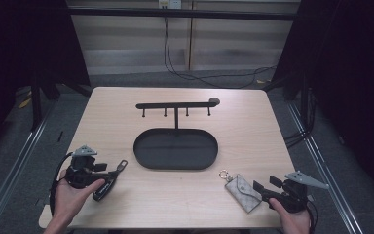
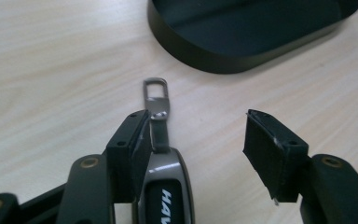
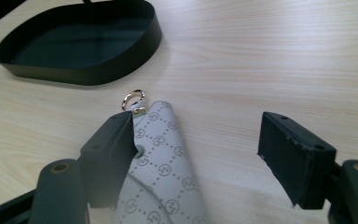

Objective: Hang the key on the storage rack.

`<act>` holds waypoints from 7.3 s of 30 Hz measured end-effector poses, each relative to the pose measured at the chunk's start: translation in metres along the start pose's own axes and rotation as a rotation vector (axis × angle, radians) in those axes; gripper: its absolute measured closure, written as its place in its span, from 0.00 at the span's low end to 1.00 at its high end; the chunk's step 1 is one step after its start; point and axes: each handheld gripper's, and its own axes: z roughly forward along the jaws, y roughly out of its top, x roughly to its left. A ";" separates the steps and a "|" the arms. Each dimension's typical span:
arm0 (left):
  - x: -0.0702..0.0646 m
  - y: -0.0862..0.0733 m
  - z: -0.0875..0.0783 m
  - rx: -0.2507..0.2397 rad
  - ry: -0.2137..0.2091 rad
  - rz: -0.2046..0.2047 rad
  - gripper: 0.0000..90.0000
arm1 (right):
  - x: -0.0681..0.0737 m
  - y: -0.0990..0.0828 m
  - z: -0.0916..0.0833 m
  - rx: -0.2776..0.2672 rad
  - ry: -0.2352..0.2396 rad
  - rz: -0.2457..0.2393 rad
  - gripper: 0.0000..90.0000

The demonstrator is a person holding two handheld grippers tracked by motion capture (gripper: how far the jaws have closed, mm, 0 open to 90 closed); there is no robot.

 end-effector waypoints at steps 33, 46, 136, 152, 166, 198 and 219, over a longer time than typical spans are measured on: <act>0.013 0.046 0.048 0.362 0.036 0.052 0.44 | 0.007 0.001 0.009 0.058 0.010 -0.066 0.28; 0.016 0.048 0.065 0.442 0.062 0.064 0.49 | 0.008 0.001 0.011 0.070 0.002 -0.071 0.28; 0.011 0.084 0.044 0.557 0.083 0.039 0.79 | 0.011 0.002 0.019 0.133 0.007 -0.084 0.25; 0.002 0.098 0.018 0.528 0.084 0.078 0.79 | 0.011 0.003 0.021 0.130 0.008 -0.089 0.24; -0.003 0.113 -0.005 0.514 0.093 0.097 0.79 | 0.011 0.003 0.021 0.136 0.007 -0.090 0.24; -0.026 0.160 -0.019 0.555 0.068 0.145 0.79 | 0.012 0.003 0.022 0.139 0.012 -0.095 0.23; -0.048 0.195 -0.016 0.550 0.031 0.198 0.79 | 0.011 0.003 0.023 0.136 0.013 -0.090 0.23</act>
